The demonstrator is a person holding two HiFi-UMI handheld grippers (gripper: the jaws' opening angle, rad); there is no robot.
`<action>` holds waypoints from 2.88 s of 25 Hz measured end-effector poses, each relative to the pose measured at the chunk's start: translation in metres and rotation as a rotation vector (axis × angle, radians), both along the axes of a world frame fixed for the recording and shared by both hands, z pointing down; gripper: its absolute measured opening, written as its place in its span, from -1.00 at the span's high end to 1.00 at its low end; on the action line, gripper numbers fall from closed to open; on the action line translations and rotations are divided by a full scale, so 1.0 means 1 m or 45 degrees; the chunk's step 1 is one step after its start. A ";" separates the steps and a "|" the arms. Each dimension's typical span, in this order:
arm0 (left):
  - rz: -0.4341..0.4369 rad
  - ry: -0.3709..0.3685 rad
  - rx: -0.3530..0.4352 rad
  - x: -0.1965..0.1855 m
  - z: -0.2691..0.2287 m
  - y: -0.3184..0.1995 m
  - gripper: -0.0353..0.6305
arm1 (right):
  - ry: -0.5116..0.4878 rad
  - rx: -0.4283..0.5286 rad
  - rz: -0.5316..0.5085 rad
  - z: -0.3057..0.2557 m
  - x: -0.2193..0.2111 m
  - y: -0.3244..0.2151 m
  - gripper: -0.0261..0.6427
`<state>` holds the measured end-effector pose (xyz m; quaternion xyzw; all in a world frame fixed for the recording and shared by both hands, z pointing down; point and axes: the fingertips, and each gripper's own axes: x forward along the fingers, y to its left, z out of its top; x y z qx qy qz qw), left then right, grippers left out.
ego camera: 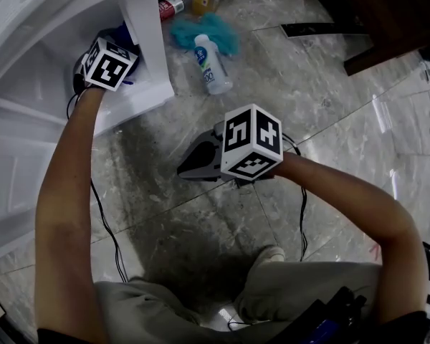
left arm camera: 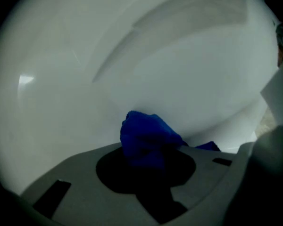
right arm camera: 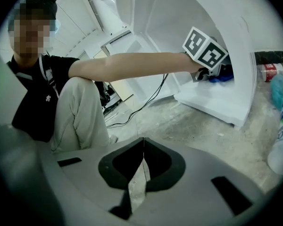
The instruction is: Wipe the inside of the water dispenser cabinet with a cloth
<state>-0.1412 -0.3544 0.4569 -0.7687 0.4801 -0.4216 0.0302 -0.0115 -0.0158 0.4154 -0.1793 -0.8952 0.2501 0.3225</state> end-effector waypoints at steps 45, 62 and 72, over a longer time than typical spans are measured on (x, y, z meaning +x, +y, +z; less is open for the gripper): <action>-0.449 0.657 0.937 -0.009 -0.247 0.018 0.63 | 0.035 -0.010 -0.204 0.002 -0.008 0.053 0.93; -0.404 0.643 0.911 -0.012 -0.248 0.009 0.63 | 0.065 -0.091 -0.207 0.007 -0.002 0.072 0.93; -0.330 0.799 0.732 -0.008 -0.236 0.020 0.63 | 0.107 -0.090 -0.140 0.015 0.016 0.065 0.93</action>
